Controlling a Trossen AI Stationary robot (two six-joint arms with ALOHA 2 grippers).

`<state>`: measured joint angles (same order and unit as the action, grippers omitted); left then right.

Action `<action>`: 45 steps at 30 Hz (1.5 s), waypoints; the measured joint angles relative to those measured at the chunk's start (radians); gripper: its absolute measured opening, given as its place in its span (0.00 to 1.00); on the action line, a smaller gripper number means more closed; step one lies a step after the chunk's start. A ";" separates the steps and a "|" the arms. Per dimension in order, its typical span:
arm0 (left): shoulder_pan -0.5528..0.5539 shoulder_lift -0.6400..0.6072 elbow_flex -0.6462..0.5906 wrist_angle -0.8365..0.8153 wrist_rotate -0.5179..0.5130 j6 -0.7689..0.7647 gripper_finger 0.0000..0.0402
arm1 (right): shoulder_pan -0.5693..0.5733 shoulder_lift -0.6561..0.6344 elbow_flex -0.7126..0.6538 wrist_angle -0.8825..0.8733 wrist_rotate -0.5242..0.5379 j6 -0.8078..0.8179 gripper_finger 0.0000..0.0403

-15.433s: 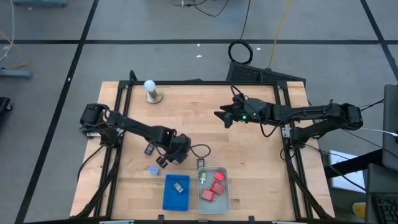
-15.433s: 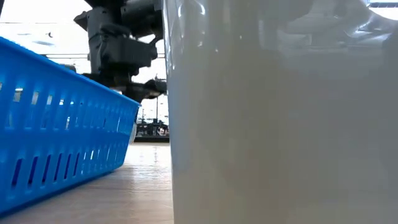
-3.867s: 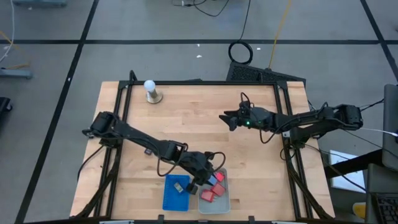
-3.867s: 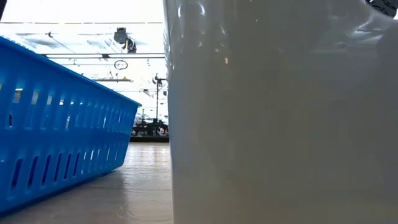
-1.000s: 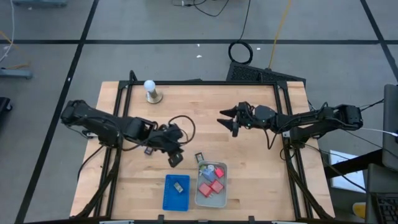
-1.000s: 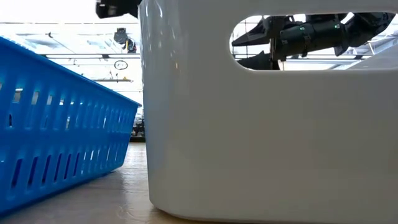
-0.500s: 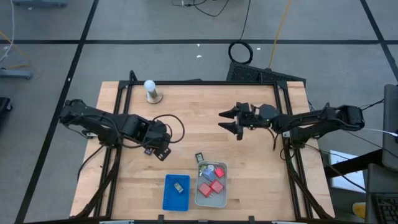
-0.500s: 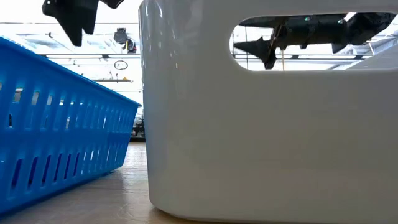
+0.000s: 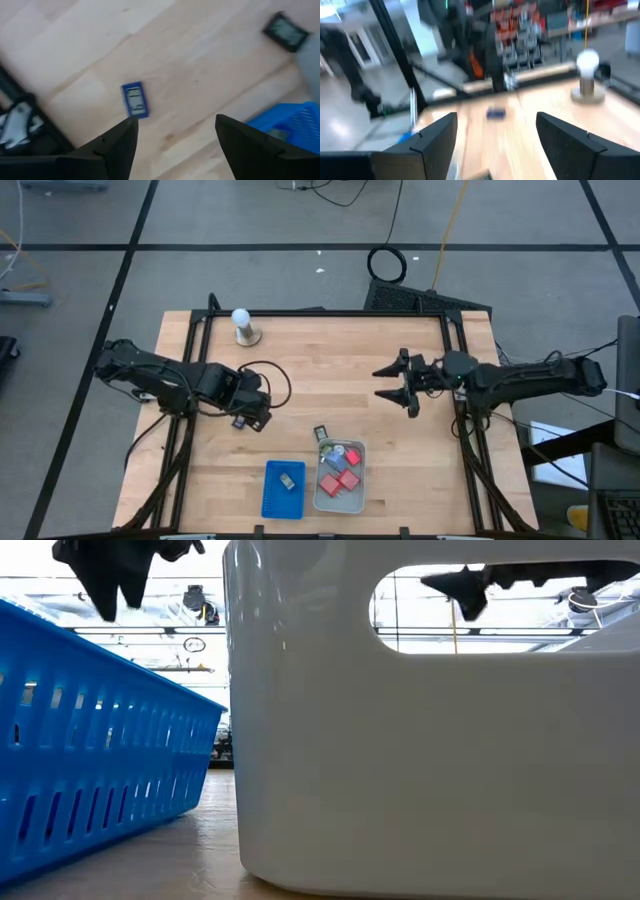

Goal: Pick & Place Office items
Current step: Put the violet digital clock into the blue bin

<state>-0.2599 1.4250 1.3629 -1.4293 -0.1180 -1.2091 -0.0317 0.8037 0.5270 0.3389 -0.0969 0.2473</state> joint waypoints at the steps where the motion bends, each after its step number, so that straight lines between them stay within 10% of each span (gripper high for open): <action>1: 0.004 0.000 -0.006 -0.014 -0.003 -0.001 0.67 | 0.007 -0.013 0.000 -0.052 0.014 -0.001 0.66; 21: 0.024 0.000 -0.272 0.130 0.078 -0.025 0.67 | 0.274 -0.212 0.000 -0.331 0.383 -0.069 0.66; 45: 0.025 -0.051 -0.590 0.409 0.125 -0.077 0.67 | 0.289 -0.252 0.000 -0.335 0.414 -0.104 0.66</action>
<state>-0.2347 1.3735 0.7725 -1.0206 0.0069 -1.2859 0.2573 0.5514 0.5270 0.0038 0.3176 0.1436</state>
